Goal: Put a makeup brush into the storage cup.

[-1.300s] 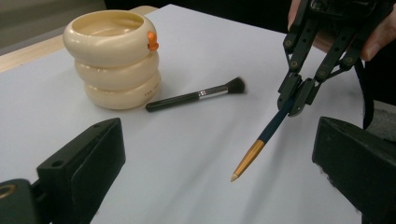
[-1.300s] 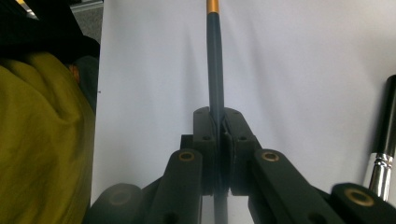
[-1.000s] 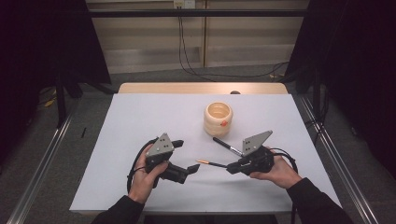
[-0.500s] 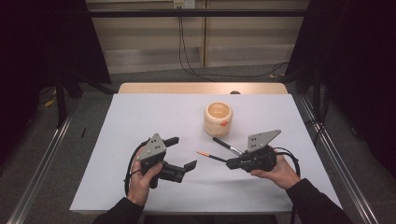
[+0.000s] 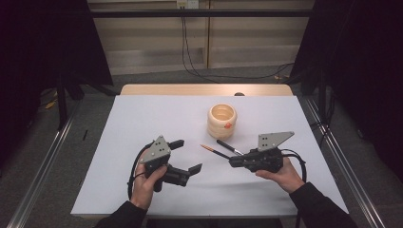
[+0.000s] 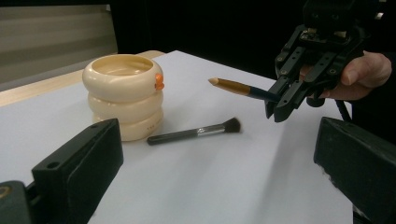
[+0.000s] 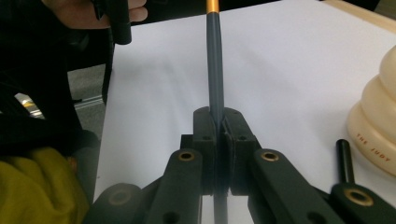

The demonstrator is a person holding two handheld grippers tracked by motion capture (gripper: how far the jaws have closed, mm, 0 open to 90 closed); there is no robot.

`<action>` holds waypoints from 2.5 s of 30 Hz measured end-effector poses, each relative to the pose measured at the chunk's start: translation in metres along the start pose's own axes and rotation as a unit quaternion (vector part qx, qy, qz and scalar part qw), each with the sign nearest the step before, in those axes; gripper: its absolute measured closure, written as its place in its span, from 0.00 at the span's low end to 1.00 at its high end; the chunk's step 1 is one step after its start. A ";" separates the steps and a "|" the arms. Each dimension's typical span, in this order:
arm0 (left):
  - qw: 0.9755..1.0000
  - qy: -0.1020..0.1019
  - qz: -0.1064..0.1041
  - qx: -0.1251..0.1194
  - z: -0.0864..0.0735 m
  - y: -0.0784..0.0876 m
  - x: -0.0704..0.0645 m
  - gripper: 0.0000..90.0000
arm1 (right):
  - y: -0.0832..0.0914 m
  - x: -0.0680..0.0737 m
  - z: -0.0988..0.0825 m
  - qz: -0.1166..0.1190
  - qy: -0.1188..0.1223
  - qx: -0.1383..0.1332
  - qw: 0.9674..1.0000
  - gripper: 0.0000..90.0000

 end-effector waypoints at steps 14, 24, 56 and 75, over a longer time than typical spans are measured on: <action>1.000 -0.004 -0.010 -0.009 0.005 -0.004 -0.003 0.02 | -0.001 0.005 0.008 0.018 -0.007 -0.053 0.998 0.95; 0.999 -0.007 -0.035 -0.004 0.012 -0.020 -0.013 0.03 | -0.003 0.007 0.010 0.017 -0.006 -0.064 0.998 0.95; 0.997 0.008 -0.064 -0.034 0.032 -0.026 -0.022 0.67 | -0.004 0.010 0.013 0.023 0.009 -0.071 0.997 0.95; 0.990 0.038 -0.130 -0.049 0.041 -0.021 -0.033 0.93 | -0.010 0.013 0.010 0.040 0.014 -0.069 0.997 0.92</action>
Point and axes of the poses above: each handheld gripper's, and its own axes: y roughly backward along the jaws, z roughly out of its top, x roughly to its left, the point moved 6 cm from there along -y, roughly forward along the jaws, and after that the axes turned 3 degrees about -x, right-handed, at the moved point
